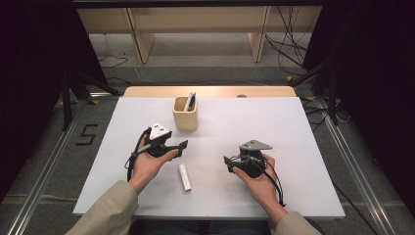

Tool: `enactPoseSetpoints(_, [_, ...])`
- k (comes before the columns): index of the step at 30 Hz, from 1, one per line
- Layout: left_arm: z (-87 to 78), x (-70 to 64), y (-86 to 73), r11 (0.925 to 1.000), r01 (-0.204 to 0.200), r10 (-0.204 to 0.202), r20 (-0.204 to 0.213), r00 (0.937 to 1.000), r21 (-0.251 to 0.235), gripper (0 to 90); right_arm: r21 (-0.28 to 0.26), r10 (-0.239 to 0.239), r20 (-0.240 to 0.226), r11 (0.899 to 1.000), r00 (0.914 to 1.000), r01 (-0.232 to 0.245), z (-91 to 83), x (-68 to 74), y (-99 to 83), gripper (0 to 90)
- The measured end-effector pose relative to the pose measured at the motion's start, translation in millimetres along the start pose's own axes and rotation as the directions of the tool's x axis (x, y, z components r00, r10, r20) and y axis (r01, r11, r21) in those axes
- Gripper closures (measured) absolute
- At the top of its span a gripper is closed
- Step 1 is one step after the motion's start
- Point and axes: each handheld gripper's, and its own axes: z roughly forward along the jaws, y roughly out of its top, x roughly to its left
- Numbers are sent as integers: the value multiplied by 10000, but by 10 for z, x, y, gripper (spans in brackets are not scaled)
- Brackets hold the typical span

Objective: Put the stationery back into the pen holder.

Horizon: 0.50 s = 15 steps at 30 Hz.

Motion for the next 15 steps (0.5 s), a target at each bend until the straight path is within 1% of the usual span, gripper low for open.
enactPoseSetpoints(5, [-81, 31, -110, 9999, -87, 89, 223, 9997, -82, 272, 31, -81, -55, 10000, 10000, 81, 4, 22, -6, 297])
enactPoseSetpoints(8, [-140, 54, -188, 9998, -211, 211, 387, 9990, 13, 269, 42, -65, -93, 10000, 9999, 66, 3, 38, -7, 297])
enactPoseSetpoints(13, [-251, 95, -308, 9999, -165, 166, 423, 9990, -17, 258, 83, -125, -242, 9999, 9996, 127, 8, 72, -9, 296])
enactPoseSetpoints(14, [-269, 98, -332, 9999, -130, 134, 426, 9990, -96, 257, 104, -133, -255, 9999, 9996, 136, 12, 83, -11, 296])
enactPoseSetpoints(15, [-295, 106, -353, 9998, -172, 174, 426, 9989, -60, 257, 117, -141, -287, 9998, 9995, 145, 17, 92, -14, 296])
